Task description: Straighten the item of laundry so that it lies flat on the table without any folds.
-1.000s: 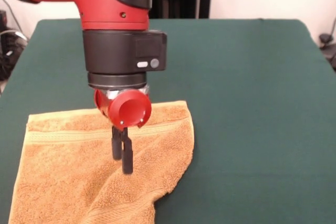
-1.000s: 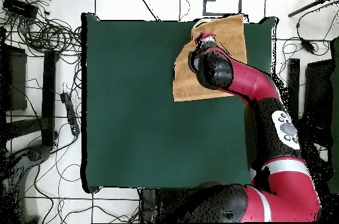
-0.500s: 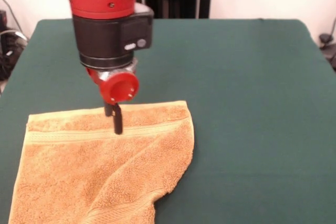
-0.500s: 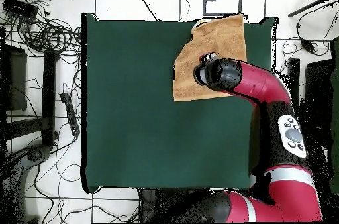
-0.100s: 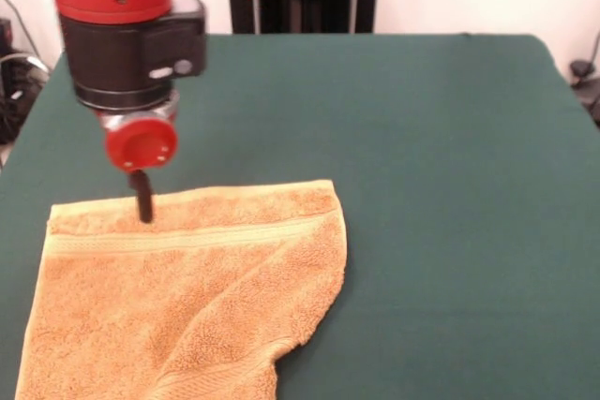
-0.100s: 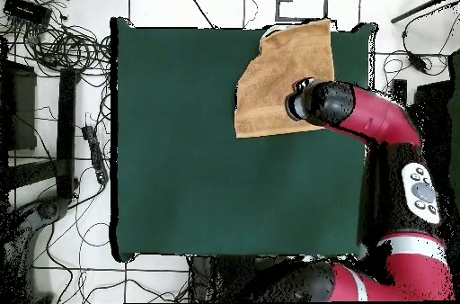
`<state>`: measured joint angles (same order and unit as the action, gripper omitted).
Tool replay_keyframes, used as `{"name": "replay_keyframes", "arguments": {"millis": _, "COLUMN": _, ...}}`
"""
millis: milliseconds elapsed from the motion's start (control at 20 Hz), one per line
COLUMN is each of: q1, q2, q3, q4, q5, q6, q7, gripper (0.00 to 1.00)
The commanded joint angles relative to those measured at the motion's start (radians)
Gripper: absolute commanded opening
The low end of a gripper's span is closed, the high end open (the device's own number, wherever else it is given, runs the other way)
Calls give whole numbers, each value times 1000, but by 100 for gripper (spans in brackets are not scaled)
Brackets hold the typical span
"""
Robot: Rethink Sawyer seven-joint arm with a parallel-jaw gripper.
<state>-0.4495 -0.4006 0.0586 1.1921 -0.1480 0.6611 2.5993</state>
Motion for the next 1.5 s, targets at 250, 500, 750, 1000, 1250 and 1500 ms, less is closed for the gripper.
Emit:
{"name": "replay_keyframes", "arguments": {"millis": 250, "q1": 13, "q2": 99, "q3": 25, "q4": 22, "q5": -85, "q6": 36, "q7": -85, "gripper": 100}}
{"name": "replay_keyframes", "arguments": {"millis": 500, "q1": 2, "q2": 125, "q3": 44, "q4": 35, "q5": -80, "q6": 38, "q7": -52, "gripper": 100}}
{"name": "replay_keyframes", "arguments": {"millis": 750, "q1": 11, "q2": 150, "q3": 35, "q4": 37, "q5": -68, "q6": 45, "q7": -11, "gripper": 100}}
{"name": "replay_keyframes", "arguments": {"millis": 1000, "q1": 10, "q2": 180, "q3": 29, "q4": 27, "q5": -63, "q6": 22, "q7": 14, "gripper": 100}}
{"name": "replay_keyframes", "arguments": {"millis": 1250, "q1": 1, "q2": 217, "q3": 34, "q4": 12, "q5": -67, "q6": -22, "q7": 17, "gripper": 100}}
{"name": "replay_keyframes", "arguments": {"millis": 1500, "q1": -1, "q2": 258, "q3": 32, "q4": -7, "q5": -72, "q6": -57, "q7": 26, "gripper": 100}}
